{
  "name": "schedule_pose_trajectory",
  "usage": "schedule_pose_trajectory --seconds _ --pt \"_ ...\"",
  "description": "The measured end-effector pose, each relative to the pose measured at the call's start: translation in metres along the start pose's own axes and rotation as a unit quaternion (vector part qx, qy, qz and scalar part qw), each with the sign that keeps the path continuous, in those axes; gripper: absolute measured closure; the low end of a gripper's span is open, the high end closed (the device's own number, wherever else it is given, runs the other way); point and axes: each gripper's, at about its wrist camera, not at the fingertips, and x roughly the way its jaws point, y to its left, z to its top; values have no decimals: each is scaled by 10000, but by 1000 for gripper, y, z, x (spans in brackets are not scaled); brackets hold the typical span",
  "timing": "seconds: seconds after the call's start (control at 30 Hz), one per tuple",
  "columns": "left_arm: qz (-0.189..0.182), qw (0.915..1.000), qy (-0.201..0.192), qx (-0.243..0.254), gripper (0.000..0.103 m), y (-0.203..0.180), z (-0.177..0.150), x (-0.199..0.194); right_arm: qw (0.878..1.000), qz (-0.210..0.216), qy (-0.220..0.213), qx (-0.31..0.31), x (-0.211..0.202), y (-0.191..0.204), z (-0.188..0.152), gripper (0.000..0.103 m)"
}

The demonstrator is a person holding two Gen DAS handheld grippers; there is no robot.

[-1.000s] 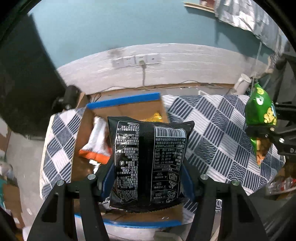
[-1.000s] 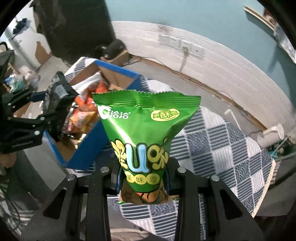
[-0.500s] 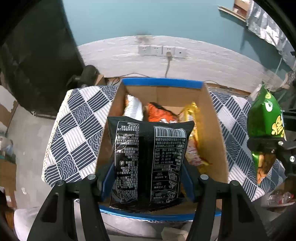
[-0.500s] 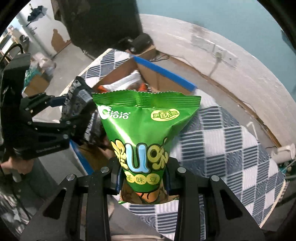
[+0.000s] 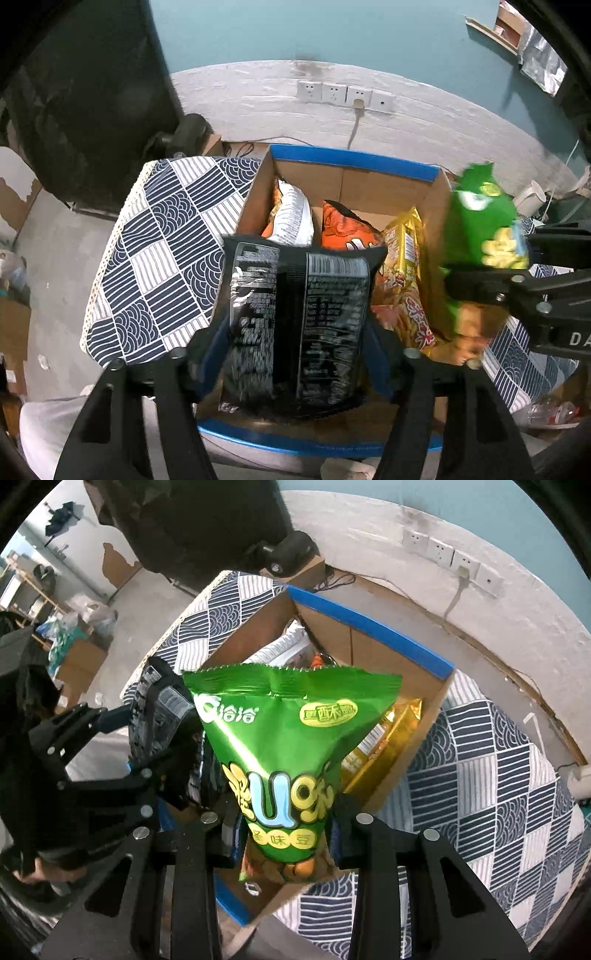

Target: Organize snacks

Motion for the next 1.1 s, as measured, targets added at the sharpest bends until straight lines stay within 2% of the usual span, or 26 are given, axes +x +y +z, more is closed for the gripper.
schedule_pose_trajectory --seconds 0.07,0.13,0.37,0.5,0.63,0.73,0.83,1.07,1.1 --pt "-45 10000 -56 -52 26 0 1 -2 10000 -7 -33 24 0 0 3 67" --pt "-53 9999 -94 -45 23 0 3 -4 9999 -24 -108 18 -4 1 6 60" --pt "-87 9998 -195 -58 22 -1 2 -18 9994 -98 -328 -41 -20 5 5 58" --pt "-20 9995 -314 7 22 -6 -2 -36 9992 -166 -348 -120 -28 8 0 44" --pt "-29 9985 -539 86 21 -10 -5 -57 9988 -137 -461 -110 -41 9 -8 43" --pt "42 9973 -720 124 15 -12 -7 -69 9984 -100 -547 -46 -52 7 -14 42" --pt "52 9966 -812 152 15 -14 -8 -77 9977 -104 -664 7 -63 7 -20 35" --pt "89 9944 -1032 191 15 -18 -10 -97 9949 -172 -993 -26 -90 11 -29 32" --pt "110 9939 -1083 205 15 -19 -11 -99 9943 -195 -1047 -34 -94 12 -31 29"
